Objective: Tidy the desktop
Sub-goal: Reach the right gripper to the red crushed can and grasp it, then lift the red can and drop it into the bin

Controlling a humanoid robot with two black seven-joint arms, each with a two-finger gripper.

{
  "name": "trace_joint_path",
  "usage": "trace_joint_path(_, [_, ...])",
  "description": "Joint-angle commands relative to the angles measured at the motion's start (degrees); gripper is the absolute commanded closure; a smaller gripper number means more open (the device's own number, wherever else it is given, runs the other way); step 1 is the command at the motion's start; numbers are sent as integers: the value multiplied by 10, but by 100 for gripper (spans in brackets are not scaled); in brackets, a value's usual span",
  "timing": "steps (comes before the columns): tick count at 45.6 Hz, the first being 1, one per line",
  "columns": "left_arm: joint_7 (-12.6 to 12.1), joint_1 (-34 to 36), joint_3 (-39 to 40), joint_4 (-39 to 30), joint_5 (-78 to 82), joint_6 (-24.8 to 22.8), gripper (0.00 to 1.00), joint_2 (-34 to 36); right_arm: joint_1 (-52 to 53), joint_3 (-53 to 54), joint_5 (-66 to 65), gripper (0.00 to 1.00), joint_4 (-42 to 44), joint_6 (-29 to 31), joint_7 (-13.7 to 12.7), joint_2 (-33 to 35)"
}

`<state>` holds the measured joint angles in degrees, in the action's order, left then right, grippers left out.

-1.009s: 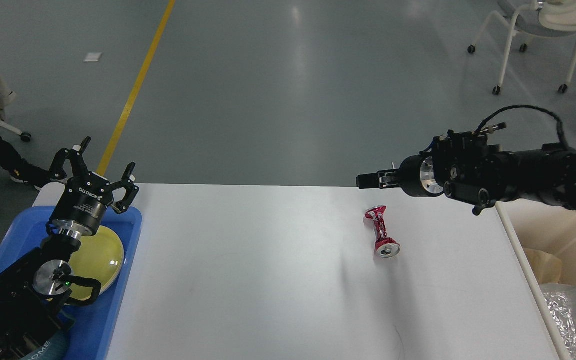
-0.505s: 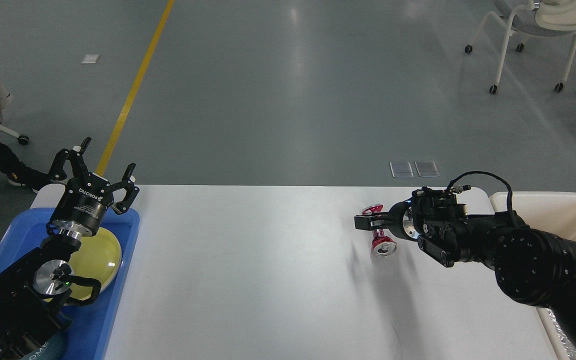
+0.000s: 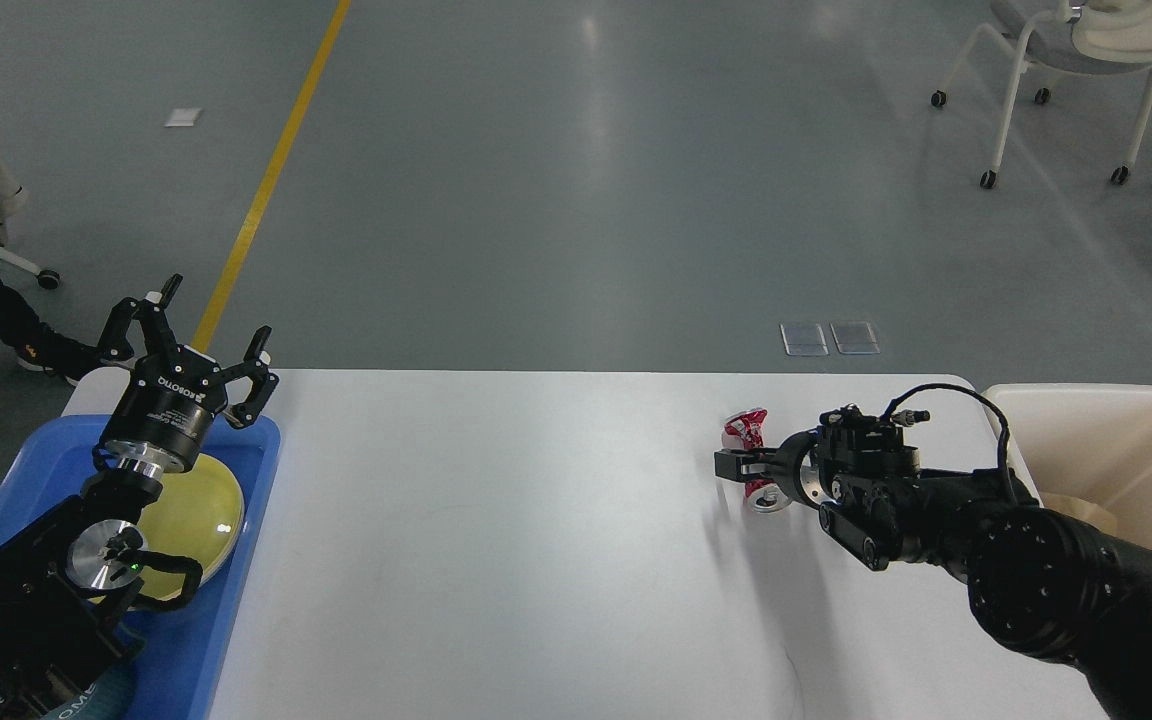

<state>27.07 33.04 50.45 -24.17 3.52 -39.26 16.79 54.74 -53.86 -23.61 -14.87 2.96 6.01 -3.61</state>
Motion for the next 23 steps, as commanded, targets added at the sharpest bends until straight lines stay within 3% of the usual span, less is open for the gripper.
trace_joint_path(1, [0, 0, 0, 0, 0, 0, 0, 0, -7, 5, -3, 0, 5, -4, -5, -3])
trace_joint_path(18, [1, 0, 0, 0, 0, 0, 0, 0, -25, 8, -4, 3, 5, -19, -20, -8])
trace_joint_path(23, [1, 0, 0, 0, 0, 0, 0, 0, -28, 8, -4, 13, 5, -20, -21, -8])
